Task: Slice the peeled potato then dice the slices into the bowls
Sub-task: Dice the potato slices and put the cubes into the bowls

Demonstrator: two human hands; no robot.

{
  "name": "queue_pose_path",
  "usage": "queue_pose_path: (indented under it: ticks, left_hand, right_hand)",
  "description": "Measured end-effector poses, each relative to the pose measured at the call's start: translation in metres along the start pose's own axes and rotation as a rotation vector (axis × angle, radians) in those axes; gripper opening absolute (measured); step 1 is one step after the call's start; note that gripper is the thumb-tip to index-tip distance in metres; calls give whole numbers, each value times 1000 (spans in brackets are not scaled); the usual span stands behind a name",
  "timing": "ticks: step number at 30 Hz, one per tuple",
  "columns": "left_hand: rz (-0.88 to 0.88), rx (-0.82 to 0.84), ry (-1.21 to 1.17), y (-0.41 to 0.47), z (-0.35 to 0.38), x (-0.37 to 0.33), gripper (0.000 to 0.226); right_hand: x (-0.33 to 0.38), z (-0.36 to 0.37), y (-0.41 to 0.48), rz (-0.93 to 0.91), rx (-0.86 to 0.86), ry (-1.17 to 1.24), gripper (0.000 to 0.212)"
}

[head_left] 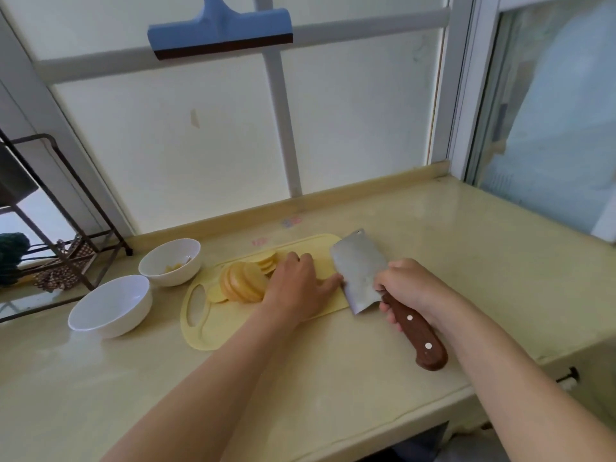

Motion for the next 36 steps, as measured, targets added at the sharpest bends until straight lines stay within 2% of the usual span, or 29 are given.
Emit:
queue_pose_path:
  ticks: [3, 6, 11, 13, 15, 21, 24, 27, 30, 32, 36]
  left_hand:
    - [-70, 17, -50, 6, 1, -2, 62]
    - [-110, 85, -76, 6, -5, -6, 44]
    - [-22, 215, -21, -7, -15, -7, 20]
    - [14, 234, -40, -10, -15, -4, 25]
    - [54, 200, -36, -11, -13, -2, 17]
    - [79, 88, 52, -2, -6, -6, 34]
    - [224, 70, -22, 3, -7, -1, 40]
    - [468, 97, -141, 4, -8, 8, 34]
    - [663, 101, -135, 7, -5, 10, 28]
    - [718, 96, -151, 9, 0, 9, 26]
    - [694, 62, -181, 12, 7, 12, 32]
  right_hand:
    - [7, -3, 4, 2, 18, -35, 8]
    - [19, -5, 8, -17, 18, -66, 7]
    - [41, -1, 16, -57, 7, -163, 17]
    - [48, 2, 18, -85, 1, -203, 17]
    - [52, 4, 18, -116, -5, -236, 16]
    - [64, 5, 24, -181, -1, -376, 26]
    - [70, 4, 21, -208, 9, -488, 25]
    - [70, 5, 15, -223, 15, -636, 20]
    - [72, 9, 10, -218, 39, -793, 10]
    - [75, 11, 8, -231, 33, -854, 6]
    - [78, 14, 8, -289, -38, -928, 2]
Point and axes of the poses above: each hand's wrist, its own y-axis towards the middle knuckle, its own z-axis out of the palm, x = y × z, the point moved 4 cm from there along y, towards the middle knuckle, and after that the axes turned 6 degrees about -y, right-handed, at the moved point
